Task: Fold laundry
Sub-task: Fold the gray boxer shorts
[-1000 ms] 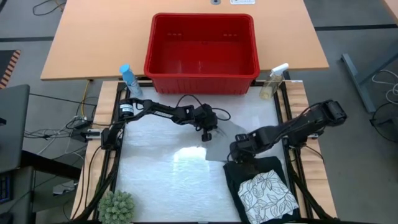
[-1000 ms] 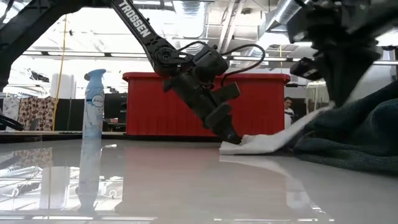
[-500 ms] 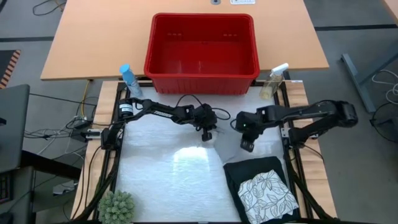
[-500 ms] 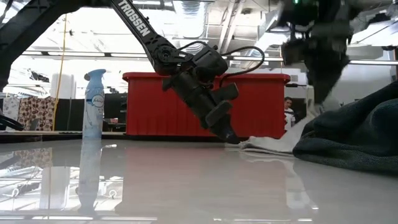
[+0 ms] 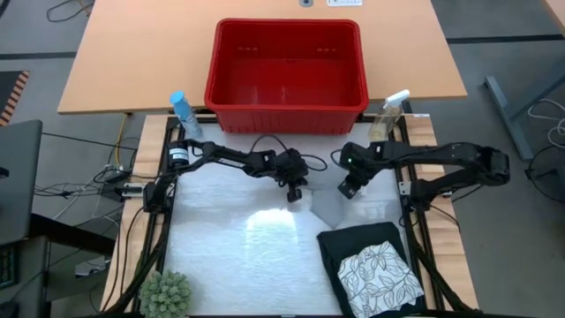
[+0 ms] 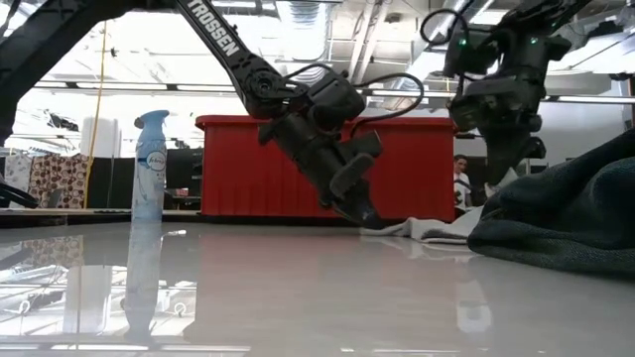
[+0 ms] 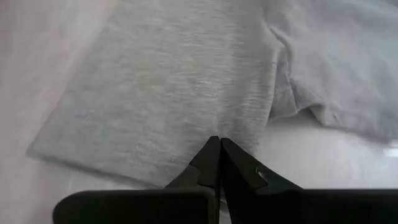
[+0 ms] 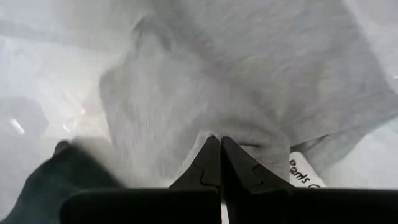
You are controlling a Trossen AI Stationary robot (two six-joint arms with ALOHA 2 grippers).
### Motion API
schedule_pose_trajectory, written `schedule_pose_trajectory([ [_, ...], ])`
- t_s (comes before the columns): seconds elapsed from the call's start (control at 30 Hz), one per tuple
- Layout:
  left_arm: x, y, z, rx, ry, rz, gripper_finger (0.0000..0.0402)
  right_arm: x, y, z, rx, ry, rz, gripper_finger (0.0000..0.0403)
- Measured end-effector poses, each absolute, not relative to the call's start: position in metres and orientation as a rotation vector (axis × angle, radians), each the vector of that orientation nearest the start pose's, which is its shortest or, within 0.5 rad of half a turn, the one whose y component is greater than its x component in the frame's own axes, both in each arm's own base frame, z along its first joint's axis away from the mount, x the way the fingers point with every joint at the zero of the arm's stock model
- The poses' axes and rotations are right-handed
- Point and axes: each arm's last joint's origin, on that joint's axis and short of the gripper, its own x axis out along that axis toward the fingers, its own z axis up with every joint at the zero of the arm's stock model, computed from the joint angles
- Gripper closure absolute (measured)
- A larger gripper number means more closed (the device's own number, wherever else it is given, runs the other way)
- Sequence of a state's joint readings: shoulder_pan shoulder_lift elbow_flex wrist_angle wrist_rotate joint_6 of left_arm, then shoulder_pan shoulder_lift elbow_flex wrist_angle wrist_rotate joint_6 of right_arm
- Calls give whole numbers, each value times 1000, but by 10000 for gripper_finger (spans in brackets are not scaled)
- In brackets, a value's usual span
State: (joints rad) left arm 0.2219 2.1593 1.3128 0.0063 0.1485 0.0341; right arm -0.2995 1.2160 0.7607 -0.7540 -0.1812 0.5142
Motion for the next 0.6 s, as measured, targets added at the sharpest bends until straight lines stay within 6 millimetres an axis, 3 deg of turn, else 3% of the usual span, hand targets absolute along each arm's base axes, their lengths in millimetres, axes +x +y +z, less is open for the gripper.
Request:
schedule_pose_trajectory([
  [0.6, 430, 83, 107, -155, 827, 57, 401, 185, -118, 208, 765, 979, -620, 371],
])
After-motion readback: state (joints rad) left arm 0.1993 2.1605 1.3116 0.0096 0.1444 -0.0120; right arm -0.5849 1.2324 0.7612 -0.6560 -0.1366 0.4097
